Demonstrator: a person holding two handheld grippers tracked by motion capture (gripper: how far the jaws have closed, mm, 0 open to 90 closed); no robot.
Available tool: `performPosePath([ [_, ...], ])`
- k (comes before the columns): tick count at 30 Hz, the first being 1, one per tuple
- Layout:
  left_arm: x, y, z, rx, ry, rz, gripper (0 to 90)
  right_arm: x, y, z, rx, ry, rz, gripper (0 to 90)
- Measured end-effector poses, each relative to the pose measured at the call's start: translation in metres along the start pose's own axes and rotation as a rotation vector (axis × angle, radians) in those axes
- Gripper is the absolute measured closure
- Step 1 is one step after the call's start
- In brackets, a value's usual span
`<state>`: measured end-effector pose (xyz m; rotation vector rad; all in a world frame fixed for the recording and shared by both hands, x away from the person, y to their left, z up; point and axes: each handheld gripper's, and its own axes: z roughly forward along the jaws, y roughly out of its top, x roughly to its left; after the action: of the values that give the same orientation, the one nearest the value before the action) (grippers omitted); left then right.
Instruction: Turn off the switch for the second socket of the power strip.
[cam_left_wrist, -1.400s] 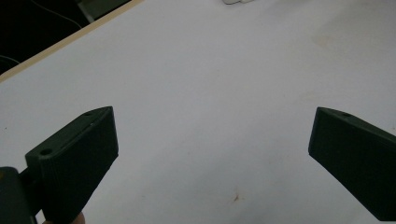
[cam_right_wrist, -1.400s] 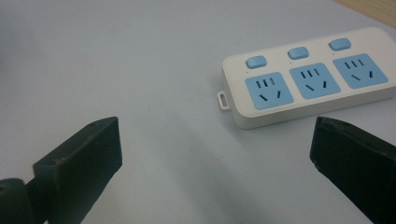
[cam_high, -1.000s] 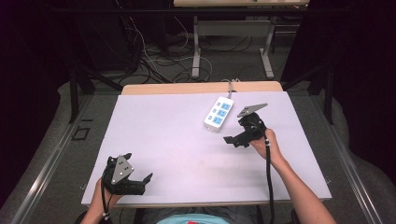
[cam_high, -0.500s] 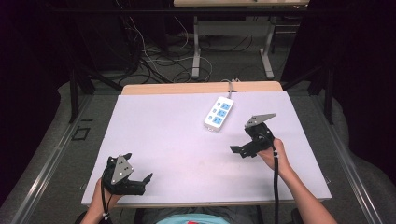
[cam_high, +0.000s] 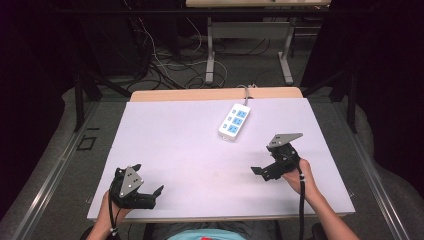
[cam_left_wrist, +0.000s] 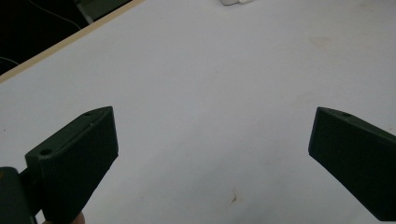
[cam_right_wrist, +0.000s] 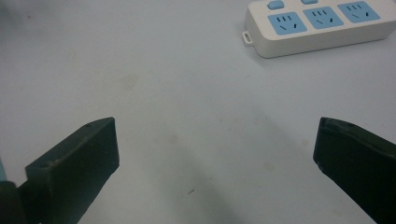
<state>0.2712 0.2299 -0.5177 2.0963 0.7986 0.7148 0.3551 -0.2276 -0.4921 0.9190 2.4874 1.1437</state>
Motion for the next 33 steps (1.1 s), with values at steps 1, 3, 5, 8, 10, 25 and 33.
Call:
performPosePath([
  [1,0.0,0.0,0.0,-0.001,-0.001,-0.002,1.2,0.001,-0.002,-0.002,0.002,0.001,0.002,0.0],
  [3,-0.001,0.0,0.0,0.001,0.002,-0.003,1.2,0.002,-0.006,-0.005,-0.006,-0.008,0.003,0.0],
  [5,-0.001,0.0,0.001,0.002,0.001,-0.003,1.2,0.003,-0.009,-0.008,-0.003,-0.005,0.001,0.0],
  [8,-0.001,0.0,0.001,0.001,0.001,-0.004,1.2,0.004,-0.014,-0.013,-0.001,-0.01,0.007,0.0],
  [10,-0.001,0.0,0.0,0.002,0.002,-0.004,1.2,0.005,-0.018,-0.014,-0.01,-0.021,0.012,0.0],
  [25,0.0,0.0,0.001,0.006,0.0,-0.004,1.2,0.011,-0.036,-0.025,-0.003,-0.042,0.006,0.0],
  [33,-0.001,0.0,0.001,0.007,0.0,-0.002,1.2,0.016,-0.044,-0.03,-0.005,-0.056,0.012,0.0],
])
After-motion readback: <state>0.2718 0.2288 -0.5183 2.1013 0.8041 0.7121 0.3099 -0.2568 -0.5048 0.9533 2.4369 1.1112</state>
